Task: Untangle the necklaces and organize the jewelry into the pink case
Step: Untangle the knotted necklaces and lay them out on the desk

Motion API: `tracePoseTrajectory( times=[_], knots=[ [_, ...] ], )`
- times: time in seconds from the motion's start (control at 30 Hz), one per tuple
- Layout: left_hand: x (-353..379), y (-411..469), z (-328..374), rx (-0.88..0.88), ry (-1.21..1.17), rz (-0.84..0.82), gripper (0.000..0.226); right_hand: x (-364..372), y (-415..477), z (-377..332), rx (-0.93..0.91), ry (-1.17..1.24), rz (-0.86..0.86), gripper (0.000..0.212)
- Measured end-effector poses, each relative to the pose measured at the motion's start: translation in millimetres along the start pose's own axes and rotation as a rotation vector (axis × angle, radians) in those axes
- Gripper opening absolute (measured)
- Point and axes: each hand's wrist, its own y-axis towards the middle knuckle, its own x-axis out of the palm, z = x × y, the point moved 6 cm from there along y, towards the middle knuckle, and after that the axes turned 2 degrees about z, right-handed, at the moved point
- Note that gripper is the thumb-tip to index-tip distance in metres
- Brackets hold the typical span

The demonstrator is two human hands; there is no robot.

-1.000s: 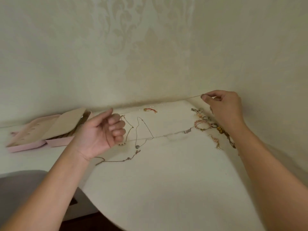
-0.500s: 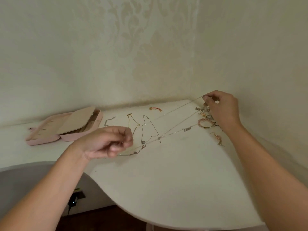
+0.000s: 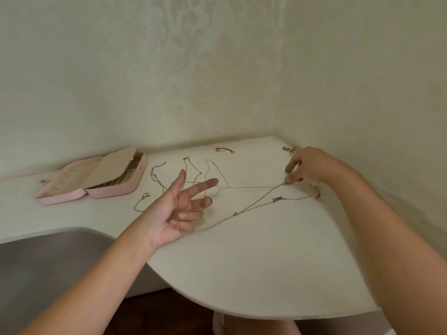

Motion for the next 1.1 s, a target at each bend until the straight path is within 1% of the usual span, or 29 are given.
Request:
tracePoseTrajectory(
  times=[0.07,0.13,0.2,0.23,0.27,0.3,0.33,0.37,0.4,0.43,0.53,0.63,0.7,0.73,0.8,0.87,0.9,0.93,1.0,1.03,1.07,1.1],
  knots=[
    [-4,-4,-1,0.04,0.002,0.044,0.058,-5,-3,3,-0.005,-0.045,-0.027,0.019],
    [-6,-11,6,0.112,-0.039,0.051,0.061,-14,-5,13,0.024,-0.035,-0.026,0.019],
    [-18,-18,18,0.166,-0.142,0.005,0.072,-22,-9,23,0.05,0.005,-0.023,0.013],
    [-23,-21,23,0.157,-0.196,-0.057,0.074,-25,-12,25,0.049,0.106,-0.015,0.006],
    [-25,-24,27,0.139,-0.242,-0.13,0.076,-26,-15,25,0.053,0.281,-0.014,0.006],
    [-26,-26,29,0.119,-0.266,-0.17,0.08,-26,-18,26,0.082,0.527,-0.025,0.014],
    [-30,-27,30,0.111,-0.267,-0.14,0.086,-25,-21,27,0.124,0.803,-0.054,0.021],
    [-34,-27,30,0.108,-0.251,-0.079,0.091,-24,-24,27,0.16,1.021,-0.088,0.027],
    [-37,-28,30,0.111,-0.231,-0.013,0.09,-23,-26,27,0.185,1.139,-0.119,0.031],
    [-37,-29,29,0.112,-0.221,0.027,0.087,-21,-28,27,0.198,1.166,-0.147,0.033],
    [-38,-30,31,0.125,-0.214,0.072,0.073,-22,-36,26,0.165,0.951,-0.162,0.034],
    [-34,-29,38,0.137,-0.113,0.1,0.058,-39,-45,20,0.107,0.805,-0.11,0.032],
    [-32,-26,42,0.146,0.04,0.125,0.055,-55,-51,13,0.08,0.757,-0.07,0.033],
    [-28,-25,44,0.141,0.184,0.135,0.054,-63,-53,8,0.063,0.734,-0.058,0.033],
    [-14,-25,42,0.103,0.566,0.134,0.045,-74,-57,-2,0.033,0.684,-0.05,0.034],
    [2,-27,40,0.067,0.883,0.156,0.022,-80,-59,-11,0.022,0.632,-0.05,0.035],
    [7,-27,40,0.05,1.033,0.172,0.014,-81,-60,-15,0.021,0.614,-0.052,0.035],
    [11,-26,41,0.03,1.197,0.183,0.012,-81,-60,-18,0.021,0.608,-0.054,0.036],
    [16,-21,44,-0.002,1.528,0.203,0.016,-79,-60,-22,0.017,0.62,-0.06,0.037],
    [20,-18,46,0.011,1.629,0.218,0.018,-76,-60,-24,0.01,0.632,-0.064,0.038],
    [26,-14,48,0.054,1.658,0.235,0.019,-74,-60,-25,0.004,0.641,-0.069,0.038],
    [35,-10,50,0.118,1.637,0.247,0.018,-71,-60,-26,0.0,0.644,-0.076,0.038]
  ],
)
